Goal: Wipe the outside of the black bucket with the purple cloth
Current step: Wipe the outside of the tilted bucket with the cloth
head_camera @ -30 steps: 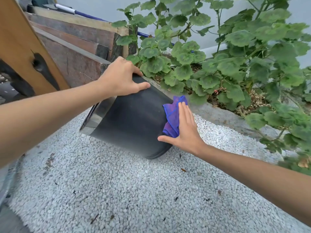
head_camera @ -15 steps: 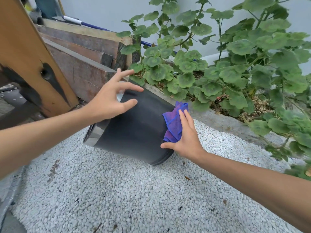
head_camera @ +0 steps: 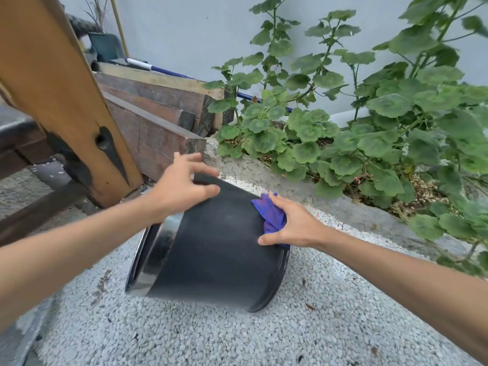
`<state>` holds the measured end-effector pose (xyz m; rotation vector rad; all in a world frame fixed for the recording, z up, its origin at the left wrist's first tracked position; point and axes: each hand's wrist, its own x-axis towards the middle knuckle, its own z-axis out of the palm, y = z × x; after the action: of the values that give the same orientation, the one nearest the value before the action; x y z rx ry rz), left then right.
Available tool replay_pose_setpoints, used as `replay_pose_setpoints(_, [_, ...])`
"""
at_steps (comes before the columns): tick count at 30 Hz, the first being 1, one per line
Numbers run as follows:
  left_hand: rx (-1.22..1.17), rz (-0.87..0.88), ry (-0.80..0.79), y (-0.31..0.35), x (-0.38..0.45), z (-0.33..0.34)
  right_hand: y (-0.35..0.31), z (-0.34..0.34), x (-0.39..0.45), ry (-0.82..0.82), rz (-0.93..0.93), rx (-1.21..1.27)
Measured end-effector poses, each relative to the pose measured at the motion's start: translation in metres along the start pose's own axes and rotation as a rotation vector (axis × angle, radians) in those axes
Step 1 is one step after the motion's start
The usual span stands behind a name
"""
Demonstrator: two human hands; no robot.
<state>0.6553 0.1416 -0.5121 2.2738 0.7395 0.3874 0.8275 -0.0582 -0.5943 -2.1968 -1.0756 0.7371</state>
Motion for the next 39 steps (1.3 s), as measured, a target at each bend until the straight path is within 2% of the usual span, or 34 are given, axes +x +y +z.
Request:
replay_pose_setpoints(3, [0.089, 0.027, 0.005, -0.013, 0.0, 0.008, -0.002, 0.016, 0.002, -0.052, 0.09, 0.059])
replay_pose_setpoints(6, [0.236, 0.119, -0.013, -0.013, 0.007, 0.015, -0.005, 0.033, 0.008, 0.036, 0.206, 0.051])
replay_pose_setpoints(9, [0.388, 0.175, -0.017, -0.007, 0.01, 0.02, -0.001, 0.04, 0.007, 0.12, 0.205, 0.024])
replay_pose_setpoints(12, [0.432, 0.194, 0.025, -0.001, 0.011, 0.023, 0.008, 0.05, 0.001, 0.174, 0.167, -0.024])
replay_pose_setpoints(17, [0.443, 0.195, 0.021, -0.005, 0.023, 0.026, 0.024, 0.064, -0.025, 0.168, 0.098, -0.063])
replay_pose_setpoints(30, [0.326, 0.052, 0.022, 0.003, 0.026, 0.023, 0.039, 0.092, -0.065, 0.149, -0.017, -0.17])
replay_pose_setpoints(39, [0.304, 0.013, 0.014, 0.004, 0.025, 0.023, 0.054, 0.109, -0.097, 0.118, -0.082, -0.371])
